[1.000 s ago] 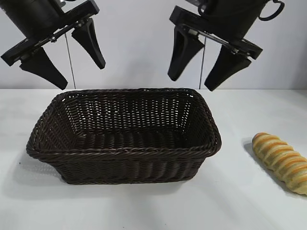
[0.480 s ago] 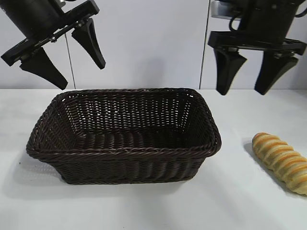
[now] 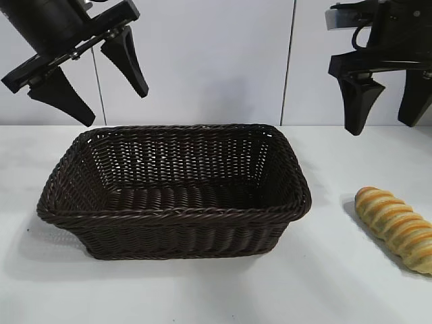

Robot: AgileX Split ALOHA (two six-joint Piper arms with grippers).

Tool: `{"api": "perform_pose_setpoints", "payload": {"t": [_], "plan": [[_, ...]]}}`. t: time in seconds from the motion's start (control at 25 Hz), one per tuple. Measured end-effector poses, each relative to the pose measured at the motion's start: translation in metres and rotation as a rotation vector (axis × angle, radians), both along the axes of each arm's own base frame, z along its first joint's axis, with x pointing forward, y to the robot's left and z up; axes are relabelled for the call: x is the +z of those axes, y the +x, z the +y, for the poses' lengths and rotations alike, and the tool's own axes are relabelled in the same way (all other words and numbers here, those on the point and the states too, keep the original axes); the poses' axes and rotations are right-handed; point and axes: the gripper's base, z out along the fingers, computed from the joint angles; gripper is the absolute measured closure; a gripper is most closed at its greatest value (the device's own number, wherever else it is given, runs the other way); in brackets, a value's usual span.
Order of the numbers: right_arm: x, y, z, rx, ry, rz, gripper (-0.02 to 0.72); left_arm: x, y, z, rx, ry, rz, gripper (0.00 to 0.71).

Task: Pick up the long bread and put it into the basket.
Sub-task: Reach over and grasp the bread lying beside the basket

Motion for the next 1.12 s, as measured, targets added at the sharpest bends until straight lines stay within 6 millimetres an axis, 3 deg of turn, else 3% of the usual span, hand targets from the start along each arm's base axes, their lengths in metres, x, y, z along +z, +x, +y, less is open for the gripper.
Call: {"api": "perform_pose_setpoints", "payload": {"t": [0.2,0.68,0.92,1.12], "plan": [[-0.012,-0.004,-0.016,-0.049,-0.007,0.043,0.134,0.000,0.000,0.000,-0.007,0.001,-0.005,0.148],[-0.068,-0.026,-0.019,-0.053,-0.018,0.099,0.134,0.000,0.000,0.000,-0.005,0.001,-0.008,0.148],[-0.080,-0.023,-0.019,-0.048,-0.012,0.064,0.134,0.000,0.000,0.000,-0.005,0.001,-0.008,0.148],[-0.102,-0.019,-0.018,-0.049,-0.017,0.108,0.134,0.000,0.000,0.000,-0.005,0.001,-0.008,0.148]]}}
